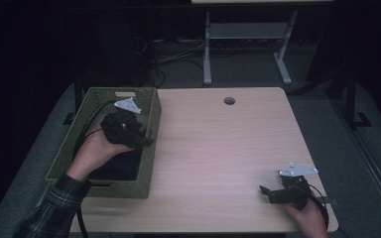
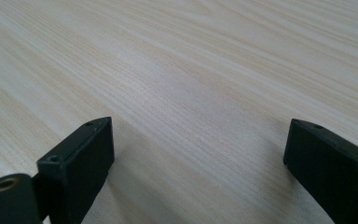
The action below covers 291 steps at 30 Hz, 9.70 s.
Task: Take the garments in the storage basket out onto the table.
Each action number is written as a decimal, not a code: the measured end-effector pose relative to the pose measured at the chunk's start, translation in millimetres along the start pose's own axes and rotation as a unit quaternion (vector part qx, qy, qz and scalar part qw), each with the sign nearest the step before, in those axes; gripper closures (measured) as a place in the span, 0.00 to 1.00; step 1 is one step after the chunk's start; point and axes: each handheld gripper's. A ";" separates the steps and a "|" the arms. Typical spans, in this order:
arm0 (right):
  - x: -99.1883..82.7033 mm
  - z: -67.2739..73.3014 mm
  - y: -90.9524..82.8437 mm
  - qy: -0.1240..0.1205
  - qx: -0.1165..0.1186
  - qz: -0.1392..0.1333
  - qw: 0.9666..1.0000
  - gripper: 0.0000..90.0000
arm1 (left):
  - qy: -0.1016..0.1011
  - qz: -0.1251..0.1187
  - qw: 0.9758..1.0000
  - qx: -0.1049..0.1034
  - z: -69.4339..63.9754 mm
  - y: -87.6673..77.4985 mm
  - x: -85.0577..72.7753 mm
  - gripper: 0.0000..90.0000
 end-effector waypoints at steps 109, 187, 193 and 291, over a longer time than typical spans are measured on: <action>0.0 -0.1 0.0 0.000 0.000 0.000 1.000 0.09 | -0.070 0.055 0.996 0.025 69.5 -29.4 -40.8 0.86; 0.0 0.3 -0.1 0.002 0.000 0.000 1.000 0.09 | 0.055 -0.061 0.996 -0.047 -13.8 -54.6 123.6 0.88; 0.0 0.3 -0.2 0.002 0.000 0.000 1.000 0.09 | 0.061 -0.063 0.994 -0.064 -32.4 -36.4 129.3 0.88; -0.1 -0.1 0.0 -0.001 -0.001 0.000 1.000 0.09 | 0.027 -0.034 0.995 -0.092 -138.2 120.5 42.5 0.71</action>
Point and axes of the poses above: each handheld gripper's, and its own axes: y roughly forward along the jaws, x roughly out of its top, z roughly to its left, and after that the axes turned 13 degrees about x, right-handed
